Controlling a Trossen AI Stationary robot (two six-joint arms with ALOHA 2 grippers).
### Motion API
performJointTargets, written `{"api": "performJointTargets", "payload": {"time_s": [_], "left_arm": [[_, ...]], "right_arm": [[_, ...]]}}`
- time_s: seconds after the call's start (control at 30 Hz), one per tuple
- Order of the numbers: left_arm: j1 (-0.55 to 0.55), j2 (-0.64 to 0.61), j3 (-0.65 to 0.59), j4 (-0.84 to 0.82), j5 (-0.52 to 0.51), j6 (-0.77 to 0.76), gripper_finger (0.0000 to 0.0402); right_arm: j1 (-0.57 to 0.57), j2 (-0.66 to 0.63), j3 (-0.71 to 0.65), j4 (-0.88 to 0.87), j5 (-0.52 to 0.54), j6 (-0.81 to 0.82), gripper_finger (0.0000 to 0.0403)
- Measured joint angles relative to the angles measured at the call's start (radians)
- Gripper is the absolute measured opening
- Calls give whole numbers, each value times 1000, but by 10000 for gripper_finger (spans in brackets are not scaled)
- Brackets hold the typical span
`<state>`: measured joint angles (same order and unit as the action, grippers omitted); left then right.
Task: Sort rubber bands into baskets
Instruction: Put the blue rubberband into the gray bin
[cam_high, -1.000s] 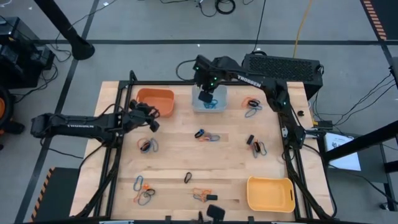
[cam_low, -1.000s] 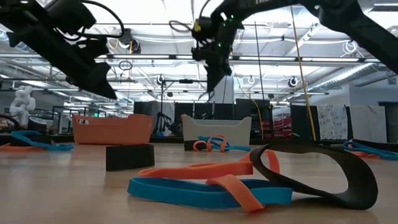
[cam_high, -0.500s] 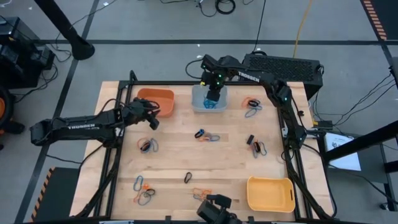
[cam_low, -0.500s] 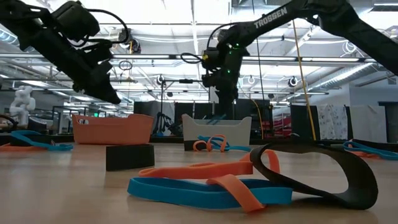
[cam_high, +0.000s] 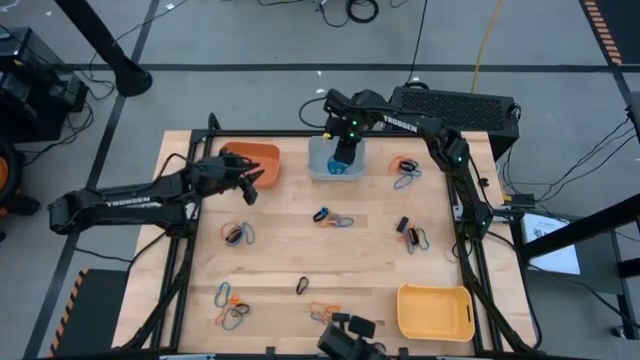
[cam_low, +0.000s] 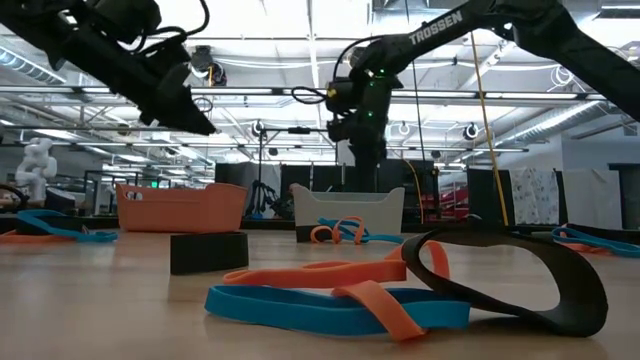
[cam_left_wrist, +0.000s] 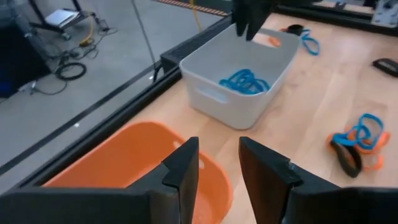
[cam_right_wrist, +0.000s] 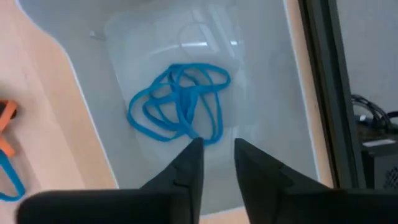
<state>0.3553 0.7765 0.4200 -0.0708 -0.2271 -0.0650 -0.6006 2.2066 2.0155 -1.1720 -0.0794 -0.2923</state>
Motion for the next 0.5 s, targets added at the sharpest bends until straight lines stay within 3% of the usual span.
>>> {"api": "performJointTargets", "payload": {"time_s": [0.13, 0.37, 0.5], "left_arm": [[0, 0, 3, -2, 15, 9, 123], [0, 0, 11, 14, 17, 46, 123], [0, 0, 32, 14, 35, 55, 123]], "right_arm": [[1, -10, 0, -75, 0, 76, 112], [49, -82, 0, -383, -2, 259, 120], [124, -175, -43, -379, -5, 315, 119]]}}
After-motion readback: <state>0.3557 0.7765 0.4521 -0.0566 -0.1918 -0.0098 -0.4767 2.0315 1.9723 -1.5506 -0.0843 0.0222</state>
